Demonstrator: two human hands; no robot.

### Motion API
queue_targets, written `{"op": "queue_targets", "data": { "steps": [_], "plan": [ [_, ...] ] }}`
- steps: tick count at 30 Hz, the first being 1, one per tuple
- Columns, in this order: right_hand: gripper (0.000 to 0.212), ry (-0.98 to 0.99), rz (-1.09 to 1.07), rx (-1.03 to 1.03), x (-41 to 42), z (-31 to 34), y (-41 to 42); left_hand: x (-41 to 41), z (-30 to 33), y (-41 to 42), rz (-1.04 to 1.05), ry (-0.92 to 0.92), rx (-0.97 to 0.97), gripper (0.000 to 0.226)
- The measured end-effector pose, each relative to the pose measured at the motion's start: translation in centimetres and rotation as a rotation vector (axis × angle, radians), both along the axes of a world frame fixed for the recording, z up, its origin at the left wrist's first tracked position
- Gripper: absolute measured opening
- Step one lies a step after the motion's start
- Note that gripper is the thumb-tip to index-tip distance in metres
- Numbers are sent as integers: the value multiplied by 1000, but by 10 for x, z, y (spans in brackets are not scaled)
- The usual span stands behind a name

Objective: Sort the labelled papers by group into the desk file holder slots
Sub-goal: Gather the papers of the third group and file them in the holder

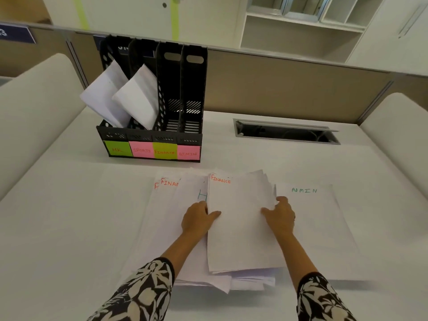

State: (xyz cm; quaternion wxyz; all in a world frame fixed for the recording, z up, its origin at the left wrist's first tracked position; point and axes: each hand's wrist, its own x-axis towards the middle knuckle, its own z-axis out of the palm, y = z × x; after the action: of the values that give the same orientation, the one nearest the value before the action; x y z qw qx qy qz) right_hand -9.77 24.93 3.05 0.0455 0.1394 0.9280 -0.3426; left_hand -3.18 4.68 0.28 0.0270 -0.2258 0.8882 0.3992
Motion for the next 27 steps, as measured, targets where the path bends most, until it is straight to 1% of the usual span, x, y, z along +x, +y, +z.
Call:
{"op": "queue_targets", "data": {
  "steps": [2,3,5,6,7,9,10,11,13,15,16,18,21,24,25,27],
  "plan": [
    [41,46,-31,-122,-3,2,7,-1,1,-5,6,24,50,36],
    [33,44,-26,-139,-3,2,9,0,1,-8,3,34,75,38],
    [19,22,18,-183,-5,-2,9,0,2,-16,-16,39,133,34],
    [15,12,31,-231,-5,-4,9,1,3,-19,-30,39,166,32],
    [20,5,36,-287,-5,-5,9,2,3,-22,-41,41,198,32],
    [40,-32,14,-421,-5,-7,10,5,3,-28,-53,47,237,30],
    [46,-57,-7,-475,-5,-7,10,7,4,-31,-57,56,242,28],
    [47,-80,-18,-505,-4,-7,9,8,4,-35,-58,74,251,26],
    [38,-82,5,-504,-3,-9,9,10,5,-44,-53,127,273,20],
    [19,-61,29,-510,-3,-10,10,12,7,-53,-11,175,275,19],
    [11,-51,30,-516,-2,-11,10,13,9,-57,19,189,255,16],
    [2,-25,9,-498,0,-12,9,14,9,-65,76,228,192,14],
    [17,15,-55,-378,0,-13,6,18,10,-81,161,308,164,14],
    [31,54,-90,-256,5,-12,1,22,11,-101,222,332,199,15],
    [35,100,-107,-217,8,-11,-3,24,10,-107,240,329,214,15],
    [33,271,-104,-199,15,-8,-13,26,9,-114,280,298,264,13]
  ]
}}
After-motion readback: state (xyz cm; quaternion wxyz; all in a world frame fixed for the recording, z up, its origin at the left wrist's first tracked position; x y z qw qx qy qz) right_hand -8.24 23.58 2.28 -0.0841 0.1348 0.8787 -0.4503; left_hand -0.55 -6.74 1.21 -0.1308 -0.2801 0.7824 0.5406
